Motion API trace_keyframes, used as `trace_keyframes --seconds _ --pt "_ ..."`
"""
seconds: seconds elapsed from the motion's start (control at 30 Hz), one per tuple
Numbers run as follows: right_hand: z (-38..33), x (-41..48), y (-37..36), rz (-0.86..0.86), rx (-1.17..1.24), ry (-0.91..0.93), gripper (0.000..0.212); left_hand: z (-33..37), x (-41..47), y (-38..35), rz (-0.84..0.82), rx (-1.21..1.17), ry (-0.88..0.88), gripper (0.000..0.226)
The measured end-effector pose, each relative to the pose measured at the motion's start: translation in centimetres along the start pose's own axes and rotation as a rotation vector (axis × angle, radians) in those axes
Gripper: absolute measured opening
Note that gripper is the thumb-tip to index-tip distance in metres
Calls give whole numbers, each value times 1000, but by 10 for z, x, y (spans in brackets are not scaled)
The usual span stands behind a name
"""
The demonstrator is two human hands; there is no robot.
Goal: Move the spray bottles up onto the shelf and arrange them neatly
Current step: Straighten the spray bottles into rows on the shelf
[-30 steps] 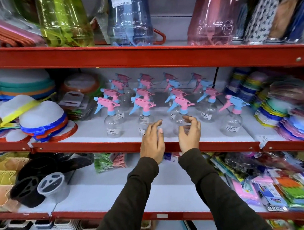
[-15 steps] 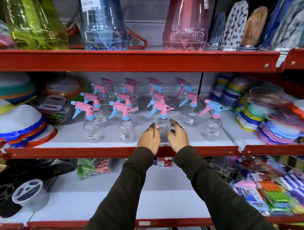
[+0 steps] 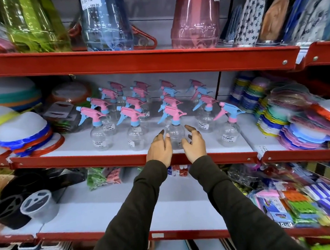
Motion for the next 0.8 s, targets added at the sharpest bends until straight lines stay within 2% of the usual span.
trace_keyframes --seconds 0.17,0.3,0.43,0.53,0.67,0.8 --pt "-5 -8 36 135 108 98 45 14 -18 20 236 -102 -127 42" --pt "-4 -7 74 267 118 184 43 45 -36 6 278 -153 -272 39" --pt "15 4 120 434 12 168 31 76 -45 -38 120 -230 -293 42" --pt "37 23 148 463 -39 48 36 93 -45 -84 -69 -183 -242 46" --pt "65 51 158 286 -132 -103 58 107 -42 -132 -255 -128 -123 54" --pt "76 62 148 87 -113 -159 61 113 -42 -159 -352 -63 -89 60"
Point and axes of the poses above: each hand's wrist, its own x-axis towards the middle knuckle, its own y-axis out of the back of the hand, z = x × y, the point moved 10 cm from there along x, towards the middle knuckle, and after that the axes turned 14 degrees about z, right-handed, at the moved point
